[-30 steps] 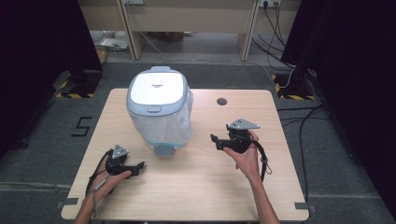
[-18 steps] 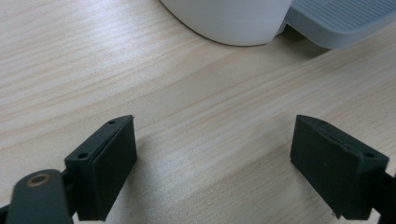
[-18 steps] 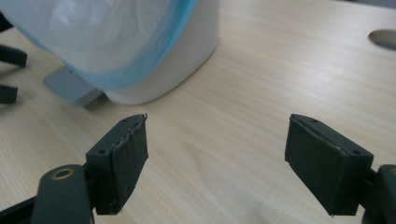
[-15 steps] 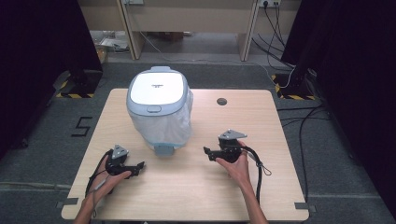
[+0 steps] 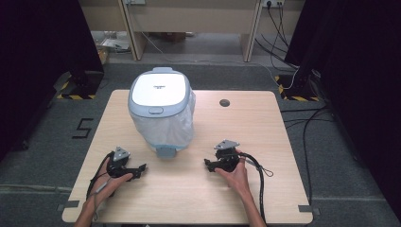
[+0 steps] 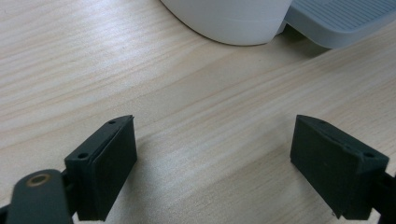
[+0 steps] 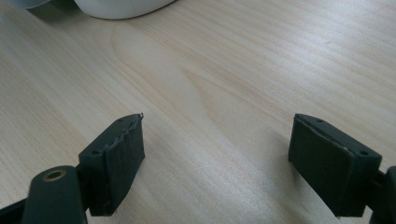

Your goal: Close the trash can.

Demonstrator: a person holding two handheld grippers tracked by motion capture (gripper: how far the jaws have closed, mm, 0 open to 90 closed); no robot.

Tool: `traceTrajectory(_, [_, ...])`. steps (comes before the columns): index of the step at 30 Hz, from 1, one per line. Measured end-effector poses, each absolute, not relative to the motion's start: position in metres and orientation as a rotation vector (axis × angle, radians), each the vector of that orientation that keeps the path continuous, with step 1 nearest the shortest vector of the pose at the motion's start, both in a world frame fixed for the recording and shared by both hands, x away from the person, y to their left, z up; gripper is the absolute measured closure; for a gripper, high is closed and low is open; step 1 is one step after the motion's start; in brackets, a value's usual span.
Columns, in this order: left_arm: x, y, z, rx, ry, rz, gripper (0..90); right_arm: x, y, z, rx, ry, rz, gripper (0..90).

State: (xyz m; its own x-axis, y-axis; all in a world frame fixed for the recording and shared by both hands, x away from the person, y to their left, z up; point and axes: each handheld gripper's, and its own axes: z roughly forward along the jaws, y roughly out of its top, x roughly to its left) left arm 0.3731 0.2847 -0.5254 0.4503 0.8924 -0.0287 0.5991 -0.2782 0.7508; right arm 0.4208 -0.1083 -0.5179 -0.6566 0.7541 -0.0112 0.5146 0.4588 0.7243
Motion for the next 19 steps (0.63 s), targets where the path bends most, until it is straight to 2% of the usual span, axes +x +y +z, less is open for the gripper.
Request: traceTrajectory(19, [0.3732, 0.2846, -0.5257, 1.990, 1.245, 0.530, 13.4, 0.4216, -0.1055, -0.5183, 1.078, 2.394, 1.006, 13.6])
